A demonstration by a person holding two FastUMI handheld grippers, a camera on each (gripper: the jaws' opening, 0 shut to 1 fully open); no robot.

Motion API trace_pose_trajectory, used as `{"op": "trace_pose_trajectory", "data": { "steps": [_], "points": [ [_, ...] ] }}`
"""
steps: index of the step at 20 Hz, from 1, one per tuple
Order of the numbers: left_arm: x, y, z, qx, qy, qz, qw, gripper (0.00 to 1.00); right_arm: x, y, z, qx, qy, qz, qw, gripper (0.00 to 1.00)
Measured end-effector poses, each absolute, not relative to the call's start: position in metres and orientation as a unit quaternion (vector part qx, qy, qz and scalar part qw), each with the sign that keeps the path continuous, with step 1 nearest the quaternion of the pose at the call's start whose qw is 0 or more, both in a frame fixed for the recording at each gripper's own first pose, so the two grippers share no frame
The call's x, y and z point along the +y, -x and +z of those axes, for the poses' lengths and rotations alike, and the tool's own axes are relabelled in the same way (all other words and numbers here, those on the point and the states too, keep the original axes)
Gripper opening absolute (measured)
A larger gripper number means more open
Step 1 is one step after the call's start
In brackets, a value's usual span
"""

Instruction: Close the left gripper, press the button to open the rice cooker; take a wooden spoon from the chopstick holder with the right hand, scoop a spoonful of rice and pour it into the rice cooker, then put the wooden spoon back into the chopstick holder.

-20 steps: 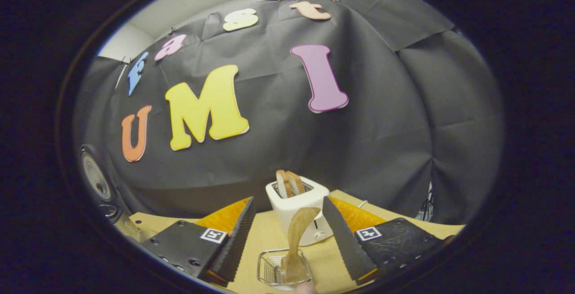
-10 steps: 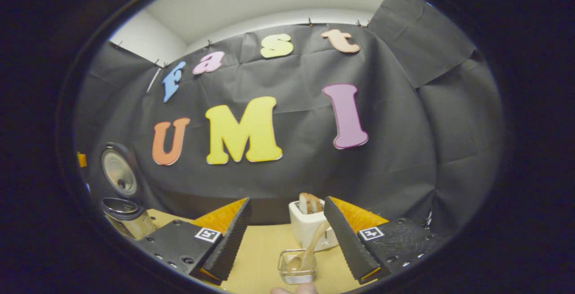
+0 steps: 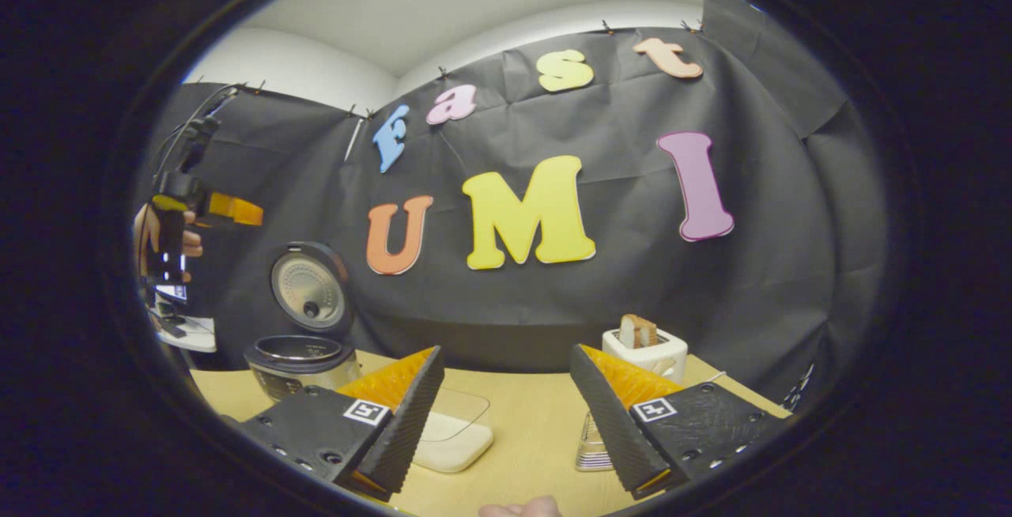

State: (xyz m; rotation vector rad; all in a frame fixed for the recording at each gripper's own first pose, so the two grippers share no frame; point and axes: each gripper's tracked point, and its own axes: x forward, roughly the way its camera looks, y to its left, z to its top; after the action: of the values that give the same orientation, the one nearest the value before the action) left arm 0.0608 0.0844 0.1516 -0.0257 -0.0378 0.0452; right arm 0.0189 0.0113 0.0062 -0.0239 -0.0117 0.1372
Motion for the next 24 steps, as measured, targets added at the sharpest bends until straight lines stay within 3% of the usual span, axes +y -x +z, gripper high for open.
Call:
{"op": "trace_pose_trajectory", "data": {
  "steps": [7, 8, 9, 10, 11, 13, 14, 20, 24],
  "points": [
    [0.119, -0.151, 0.221, -0.02, 0.019, 0.077, 0.997, 0.99, 0.011, 0.008, -0.018, 0.002, 0.009, 0.113, 0.994, 0.92],
    [0.12, -0.167, 0.224, -0.012, 0.031, 0.079, 0.996, 0.95, 0.005, 0.01, -0.024, 0.007, 0.013, 0.112, 0.994, 0.92],
    [0.128, -0.179, 0.224, -0.004, 0.032, 0.09, 0.995, 0.99, -0.002, 0.012, -0.029, 0.01, 0.016, 0.108, 0.994, 0.92],
    [0.14, -0.193, 0.222, 0.007, 0.015, 0.11, 0.994, 0.95, -0.007, 0.013, -0.034, 0.013, 0.018, 0.104, 0.994, 0.96],
    [0.151, -0.207, 0.218, 0.019, 0.003, 0.117, 0.993, 0.99, -0.012, 0.016, -0.038, 0.016, 0.017, 0.1, 0.995, 0.96],
    [0.151, -0.231, 0.201, 0.05, 0.033, 0.108, 0.992, 0.99, -0.018, 0.019, -0.046, 0.023, 0.016, 0.096, 0.995, 0.92],
    [0.157, -0.241, 0.194, 0.062, 0.049, 0.111, 0.991, 0.99, -0.02, 0.02, -0.05, 0.026, 0.016, 0.093, 0.995, 0.95],
    [0.166, -0.262, 0.13, 0.166, 0.025, 0.108, 0.98, 1.0, -0.009, 0.008, -0.05, 0.023, 0.02, 0.093, 0.995, 0.95],
    [0.163, -0.267, 0.123, 0.172, 0.026, 0.1, 0.98, 1.0, 0.006, 0.007, -0.052, 0.023, 0.032, 0.107, 0.993, 0.95]
  ]
}}
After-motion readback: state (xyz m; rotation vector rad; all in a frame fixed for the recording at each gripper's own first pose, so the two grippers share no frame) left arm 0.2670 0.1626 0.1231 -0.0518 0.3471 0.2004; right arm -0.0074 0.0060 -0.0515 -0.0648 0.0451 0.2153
